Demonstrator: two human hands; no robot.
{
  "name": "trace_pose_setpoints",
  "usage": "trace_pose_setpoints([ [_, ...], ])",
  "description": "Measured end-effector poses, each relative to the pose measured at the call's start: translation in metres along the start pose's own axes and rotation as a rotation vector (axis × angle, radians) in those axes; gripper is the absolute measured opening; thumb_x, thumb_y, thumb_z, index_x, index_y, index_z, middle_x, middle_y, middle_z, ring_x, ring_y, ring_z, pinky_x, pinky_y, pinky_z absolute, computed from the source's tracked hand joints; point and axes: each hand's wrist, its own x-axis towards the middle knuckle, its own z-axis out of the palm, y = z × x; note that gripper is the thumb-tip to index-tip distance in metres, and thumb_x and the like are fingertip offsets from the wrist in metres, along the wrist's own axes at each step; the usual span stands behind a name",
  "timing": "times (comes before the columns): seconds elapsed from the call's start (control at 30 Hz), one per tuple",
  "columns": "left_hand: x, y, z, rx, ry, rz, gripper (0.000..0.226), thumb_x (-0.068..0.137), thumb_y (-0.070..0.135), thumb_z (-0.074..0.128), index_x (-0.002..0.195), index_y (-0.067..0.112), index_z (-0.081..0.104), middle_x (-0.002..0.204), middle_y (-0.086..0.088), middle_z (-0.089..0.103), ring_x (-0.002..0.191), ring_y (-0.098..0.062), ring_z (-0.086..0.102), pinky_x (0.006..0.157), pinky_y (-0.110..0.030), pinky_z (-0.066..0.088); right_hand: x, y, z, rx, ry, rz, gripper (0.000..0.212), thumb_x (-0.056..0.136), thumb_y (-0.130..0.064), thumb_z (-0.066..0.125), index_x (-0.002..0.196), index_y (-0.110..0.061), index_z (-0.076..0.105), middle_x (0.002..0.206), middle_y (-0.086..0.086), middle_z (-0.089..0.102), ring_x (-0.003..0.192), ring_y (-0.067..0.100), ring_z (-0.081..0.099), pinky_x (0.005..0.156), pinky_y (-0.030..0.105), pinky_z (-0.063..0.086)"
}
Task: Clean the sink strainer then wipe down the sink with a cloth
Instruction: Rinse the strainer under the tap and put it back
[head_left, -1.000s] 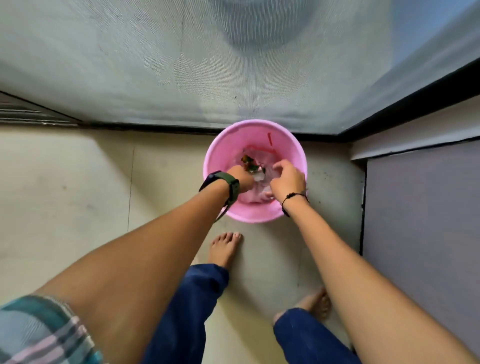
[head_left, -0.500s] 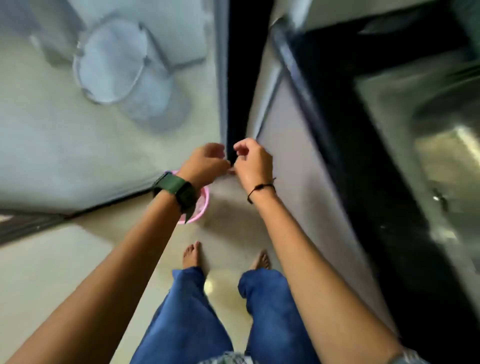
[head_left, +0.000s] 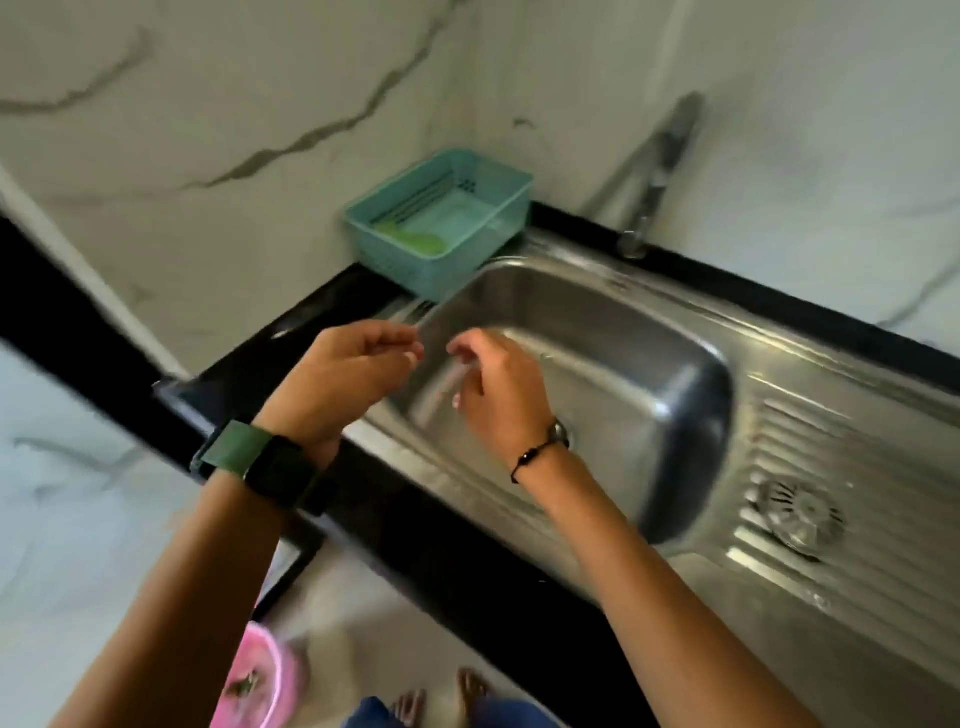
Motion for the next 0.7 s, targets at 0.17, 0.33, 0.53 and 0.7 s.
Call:
trace_pose_setpoints([
  [0.17, 0.035, 0.008, 0.102, 0.061, -0.339, -0.008, 0.022, 0.087, 0.002, 0.053, 0.103, 0.016, 0.058, 0.100, -0.006, 0.064, 0.102, -0.020, 0.057, 0.088, -0.030, 0.044, -0.034, 0.074, -0.065, -0.130, 0.152, 0.253, 0.035, 0.080, 0.005, 0.046, 0.110, -0.007, 0.059, 0.114, 0.014, 0.061, 0.107, 0.030, 0.056, 0.092, 0.038, 0.045],
  [0.33, 0.037, 0.011, 0.185, 0.122, -0.627, -0.005, 0.024, 0.085, 0.004, 0.057, 0.107, 0.012, 0.059, 0.106, -0.011, 0.063, 0.100, -0.019, 0.056, 0.083, -0.025, 0.044, -0.073, 0.119, -0.116, -0.260, 0.345, 0.480, 0.030, 0.081, 0.002, 0.049, 0.107, -0.008, 0.060, 0.111, 0.013, 0.063, 0.103, 0.029, 0.058, 0.087, 0.035, 0.045],
  [0.53, 0.034, 0.011, 0.238, 0.198, -0.903, -0.017, 0.026, 0.085, 0.007, 0.057, 0.110, 0.014, 0.058, 0.115, -0.006, 0.062, 0.111, -0.018, 0.056, 0.088, -0.025, 0.044, -0.106, 0.158, -0.147, -0.348, 0.481, 0.728, 0.031, 0.082, -0.003, 0.052, 0.112, -0.009, 0.057, 0.112, 0.015, 0.060, 0.102, 0.032, 0.057, 0.085, 0.035, 0.046],
  [0.7, 0.050, 0.004, 0.237, 0.191, -0.986, -0.035, 0.029, 0.085, 0.008, 0.057, 0.113, 0.017, 0.057, 0.113, 0.000, 0.062, 0.112, -0.016, 0.055, 0.089, -0.025, 0.042, -0.107, 0.182, -0.151, -0.582, 0.149, 0.935, 0.055, 0.080, -0.037, 0.063, 0.127, -0.017, 0.042, 0.131, 0.014, 0.045, 0.119, 0.035, 0.041, 0.097, 0.042, 0.040],
])
